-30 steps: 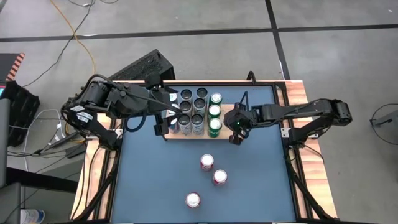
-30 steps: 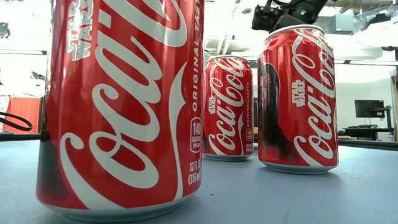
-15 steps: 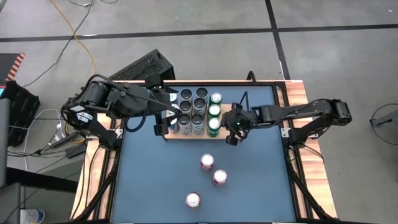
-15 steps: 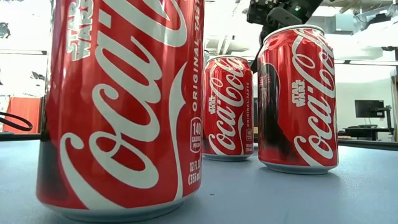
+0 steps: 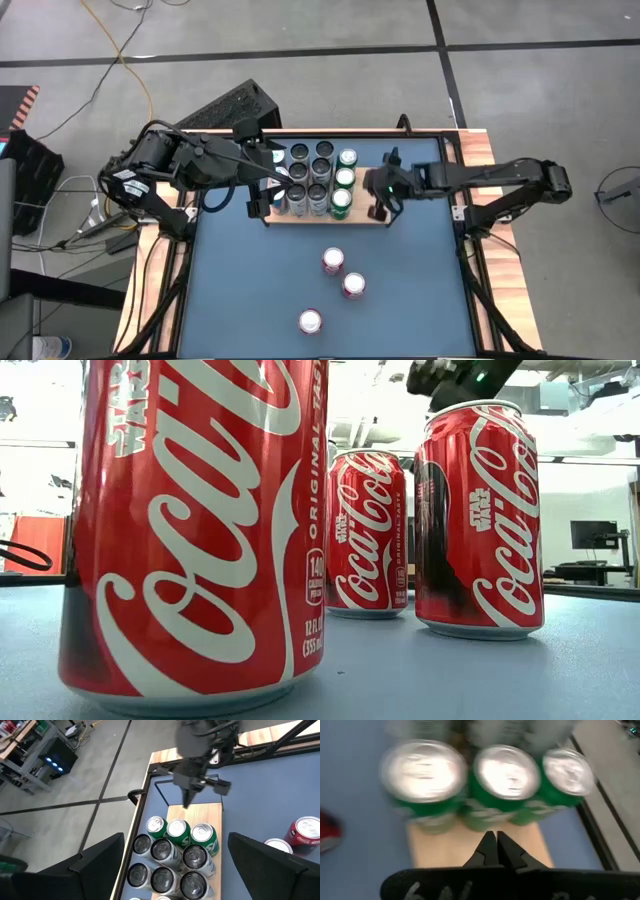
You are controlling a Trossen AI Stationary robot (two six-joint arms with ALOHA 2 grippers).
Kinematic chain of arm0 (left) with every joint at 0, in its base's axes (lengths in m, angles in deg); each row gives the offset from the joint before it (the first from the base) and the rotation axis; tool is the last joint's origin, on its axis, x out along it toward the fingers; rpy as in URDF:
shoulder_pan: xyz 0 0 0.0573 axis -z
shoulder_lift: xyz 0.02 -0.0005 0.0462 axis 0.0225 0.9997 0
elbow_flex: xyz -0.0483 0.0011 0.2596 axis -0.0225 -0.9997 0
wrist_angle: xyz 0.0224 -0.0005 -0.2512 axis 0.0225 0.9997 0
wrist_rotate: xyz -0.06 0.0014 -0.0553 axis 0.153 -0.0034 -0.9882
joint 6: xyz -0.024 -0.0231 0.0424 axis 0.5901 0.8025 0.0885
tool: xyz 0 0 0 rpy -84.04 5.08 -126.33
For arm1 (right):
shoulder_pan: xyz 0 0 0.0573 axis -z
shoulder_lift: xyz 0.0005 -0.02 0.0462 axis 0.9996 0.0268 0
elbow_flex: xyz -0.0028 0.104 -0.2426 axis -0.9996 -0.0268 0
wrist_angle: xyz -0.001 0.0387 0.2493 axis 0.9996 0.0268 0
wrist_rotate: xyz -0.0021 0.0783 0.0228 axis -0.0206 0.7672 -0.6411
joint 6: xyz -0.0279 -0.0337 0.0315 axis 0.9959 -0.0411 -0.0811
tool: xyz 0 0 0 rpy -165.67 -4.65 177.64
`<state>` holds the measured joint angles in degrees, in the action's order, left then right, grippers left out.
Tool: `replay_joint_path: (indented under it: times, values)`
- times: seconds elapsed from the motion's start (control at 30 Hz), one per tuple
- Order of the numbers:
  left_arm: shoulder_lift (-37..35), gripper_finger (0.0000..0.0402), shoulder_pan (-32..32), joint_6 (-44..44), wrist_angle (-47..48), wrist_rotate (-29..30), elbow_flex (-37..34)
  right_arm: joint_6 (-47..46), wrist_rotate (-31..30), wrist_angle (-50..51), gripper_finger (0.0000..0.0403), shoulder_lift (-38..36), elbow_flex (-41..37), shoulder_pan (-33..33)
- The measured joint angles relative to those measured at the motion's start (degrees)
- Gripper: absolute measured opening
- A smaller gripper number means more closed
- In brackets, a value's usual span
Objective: Place canned beverage on shelf
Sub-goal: Adjust the green soda cans on the shelf
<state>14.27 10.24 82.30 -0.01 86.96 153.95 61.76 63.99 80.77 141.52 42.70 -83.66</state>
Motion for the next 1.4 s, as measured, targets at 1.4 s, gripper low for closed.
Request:
replay_joint_path:
  times: [1.4]
  values:
    - [0.02,0.0343,0.00,0.19,0.46,0.04,0.00,12.51,6.21,-9.52,0.0000,9.08,-0.09,15.28]
